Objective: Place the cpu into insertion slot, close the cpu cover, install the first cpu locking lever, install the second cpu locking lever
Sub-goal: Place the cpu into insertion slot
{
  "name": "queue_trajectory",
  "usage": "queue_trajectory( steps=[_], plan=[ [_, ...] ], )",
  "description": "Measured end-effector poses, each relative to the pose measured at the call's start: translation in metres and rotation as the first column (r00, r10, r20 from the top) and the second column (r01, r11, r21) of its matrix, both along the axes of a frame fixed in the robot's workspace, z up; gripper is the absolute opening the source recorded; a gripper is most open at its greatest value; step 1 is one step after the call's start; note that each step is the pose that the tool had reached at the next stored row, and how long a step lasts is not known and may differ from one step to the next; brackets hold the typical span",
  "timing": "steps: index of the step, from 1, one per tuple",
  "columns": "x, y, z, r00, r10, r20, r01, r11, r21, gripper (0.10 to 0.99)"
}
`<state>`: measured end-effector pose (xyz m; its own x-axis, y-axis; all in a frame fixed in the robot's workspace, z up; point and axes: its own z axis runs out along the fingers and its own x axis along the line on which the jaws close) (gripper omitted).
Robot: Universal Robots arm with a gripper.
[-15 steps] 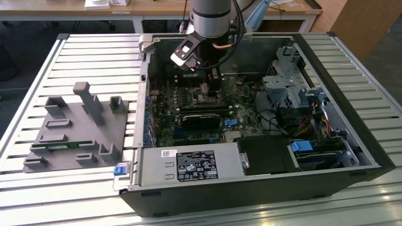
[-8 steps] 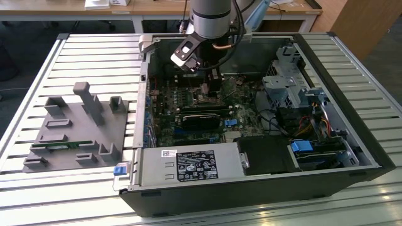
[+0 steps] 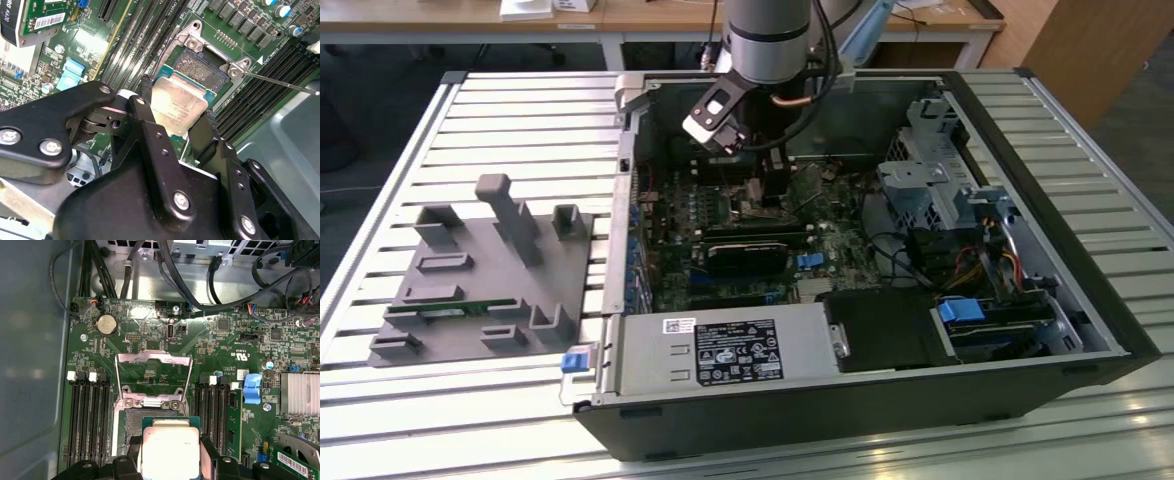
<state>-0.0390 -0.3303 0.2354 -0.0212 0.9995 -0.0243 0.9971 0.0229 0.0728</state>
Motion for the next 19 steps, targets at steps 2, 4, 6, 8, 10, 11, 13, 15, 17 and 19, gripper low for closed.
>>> queue_trajectory(
  steps=[2,4,6,8,10,11,13,15,17,19],
  plan=[
    [0.0,0.0002,-0.0006,1.0,0.0,0.0,0.0,1.0,0.0,0.541],
    [-0.0001,0.0003,-0.0011,1.0,0.0,0.0,0.0,1.0,0.0,0.541],
    [-0.0002,0.0004,-0.0016,1.0,0.0,0.0,0.0,1.0,0.0,0.541],
    [-0.0002,0.0005,-0.0018,1.0,0.0,-0.0001,0.0,1.0,0.0,0.541],
    [-0.0003,0.0005,-0.002,1.0,0.0,0.0,0.0,1.0,0.0,0.541],
    [-0.0004,0.0006,-0.002,1.0,0.0,0.0,0.0,1.0,0.0,0.541],
    [-0.0017,0.002,-0.005,1.0,0.0,0.0,0.0,1.0,0.0,0.541],
    [-0.0017,0.002,-0.0056,1.0,0.0,0.0,0.0,1.0,0.0,0.541],
    [-0.0017,0.002,-0.0071,1.0,0.0,0.0,0.0,1.0,0.0,0.541],
    [-0.0017,0.002,-0.0073,1.0,0.0,0.0,0.0,1.0,0.0,0.541]
  ],
)
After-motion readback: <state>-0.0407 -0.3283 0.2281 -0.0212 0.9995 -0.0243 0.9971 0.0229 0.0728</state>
